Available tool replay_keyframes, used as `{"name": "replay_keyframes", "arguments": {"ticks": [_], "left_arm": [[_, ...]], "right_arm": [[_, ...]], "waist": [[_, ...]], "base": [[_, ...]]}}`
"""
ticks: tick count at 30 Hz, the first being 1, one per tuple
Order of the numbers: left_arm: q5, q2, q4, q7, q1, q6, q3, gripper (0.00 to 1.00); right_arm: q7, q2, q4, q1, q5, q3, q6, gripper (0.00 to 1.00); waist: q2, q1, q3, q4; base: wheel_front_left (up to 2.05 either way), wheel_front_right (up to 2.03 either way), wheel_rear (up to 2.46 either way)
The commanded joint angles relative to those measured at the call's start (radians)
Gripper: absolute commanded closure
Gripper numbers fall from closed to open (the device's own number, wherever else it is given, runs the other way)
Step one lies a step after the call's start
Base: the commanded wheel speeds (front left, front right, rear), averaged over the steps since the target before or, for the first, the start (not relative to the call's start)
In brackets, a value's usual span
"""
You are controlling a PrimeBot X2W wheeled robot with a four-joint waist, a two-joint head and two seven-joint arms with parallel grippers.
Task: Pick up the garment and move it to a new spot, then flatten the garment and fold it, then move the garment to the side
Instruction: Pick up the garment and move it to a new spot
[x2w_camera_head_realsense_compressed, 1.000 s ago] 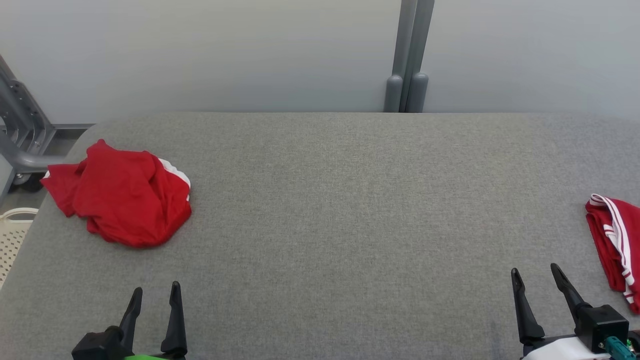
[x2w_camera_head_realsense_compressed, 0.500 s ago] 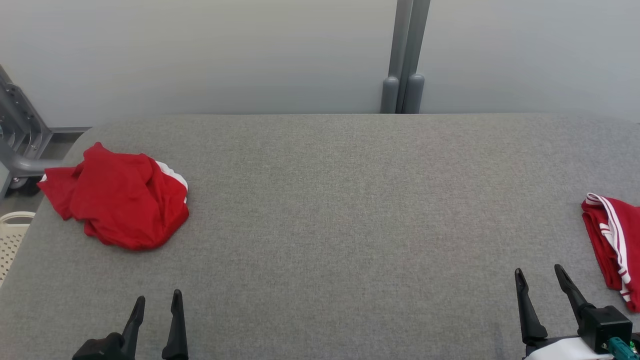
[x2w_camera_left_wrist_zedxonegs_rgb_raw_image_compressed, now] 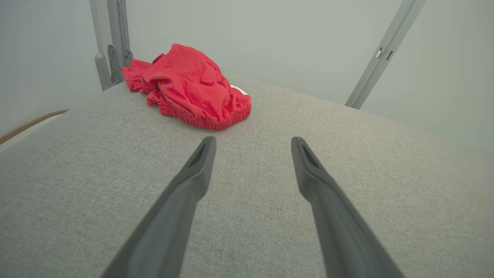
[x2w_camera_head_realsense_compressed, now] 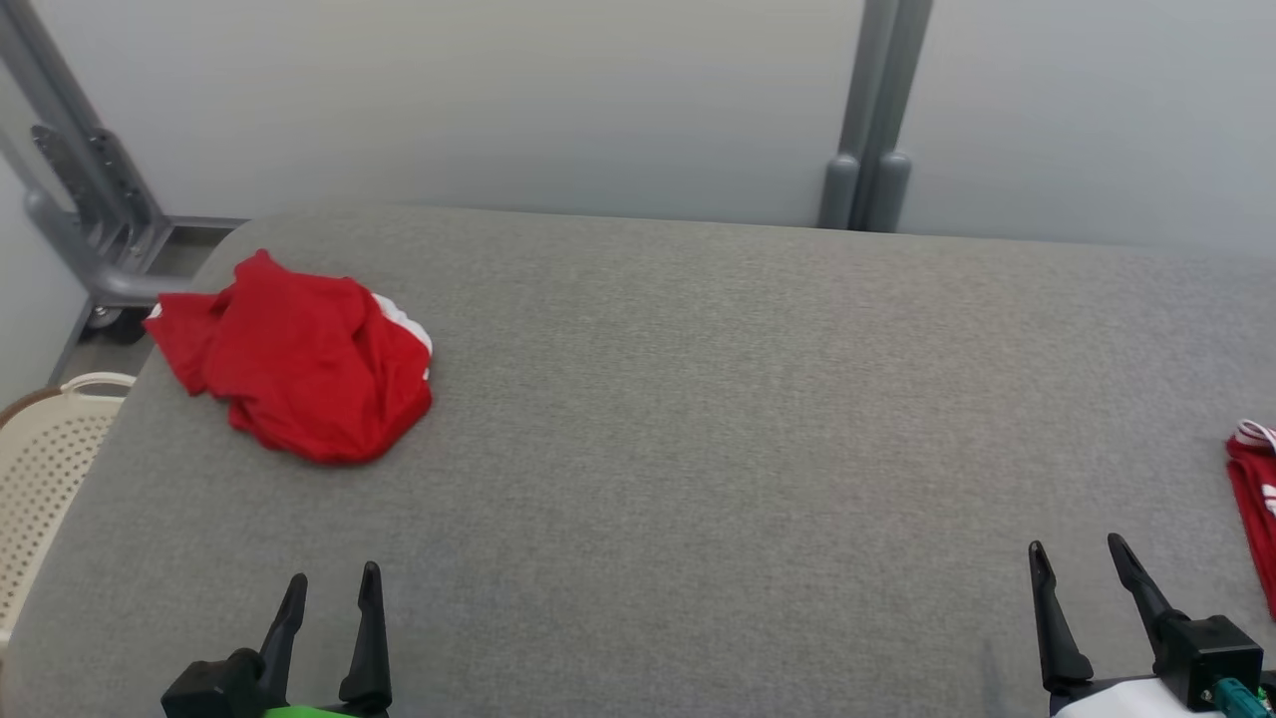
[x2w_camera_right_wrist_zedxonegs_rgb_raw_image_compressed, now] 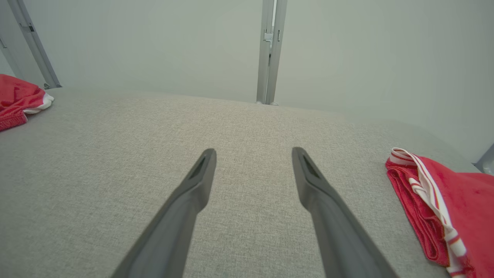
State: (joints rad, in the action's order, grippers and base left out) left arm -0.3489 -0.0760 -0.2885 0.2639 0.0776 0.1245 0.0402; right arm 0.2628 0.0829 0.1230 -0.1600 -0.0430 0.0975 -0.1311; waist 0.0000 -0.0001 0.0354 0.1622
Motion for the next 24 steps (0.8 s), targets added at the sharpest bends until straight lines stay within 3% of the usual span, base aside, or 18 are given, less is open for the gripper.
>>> {"name": "replay_keyframes", "arguments": {"ticks": [1, 2, 8, 16, 24], "left_arm": [[0.01, 0.001, 0.002, 0.0, -0.009, 0.006, 0.002, 0.0], [0.015, -0.001, 0.008, 0.0, -0.003, 0.005, -0.006, 0.0], [0.015, -0.028, 0.023, 0.0, 0.046, 0.003, -0.052, 0.0], [-0.008, 0.004, 0.116, 0.0, 0.111, -0.019, -0.162, 0.0], [0.002, 0.02, 0.14, 0.0, 0.123, -0.014, -0.179, 0.0]], "right_arm": [[0.003, 0.0, -0.003, -0.009, -0.002, 0.002, 0.001, 0.0], [0.003, -0.003, -0.001, -0.013, -0.005, 0.0, 0.001, 0.0], [0.003, -0.016, 0.016, 0.018, -0.001, -0.052, 0.001, 0.0], [0.003, 0.016, 0.071, 0.132, -0.014, -0.184, 0.001, 0.0], [0.003, 0.039, 0.094, 0.158, -0.037, -0.185, 0.001, 0.0]], "waist": [[0.0, 0.0001, 0.009, 0.088], [0.0, 0.0001, 0.016, 0.15], [0.0, 0.0001, 0.032, 0.31], [0.0, 0.0001, -0.005, 0.343], [0.0, 0.0001, -0.003, 0.339]], "base": [[0.0, 0.0, 0.0], [0.0, 0.0, 0.0], [0.0, 0.0, 0.0], [0.0, 0.0, 0.0], [0.0, 0.0, 0.0]]}}
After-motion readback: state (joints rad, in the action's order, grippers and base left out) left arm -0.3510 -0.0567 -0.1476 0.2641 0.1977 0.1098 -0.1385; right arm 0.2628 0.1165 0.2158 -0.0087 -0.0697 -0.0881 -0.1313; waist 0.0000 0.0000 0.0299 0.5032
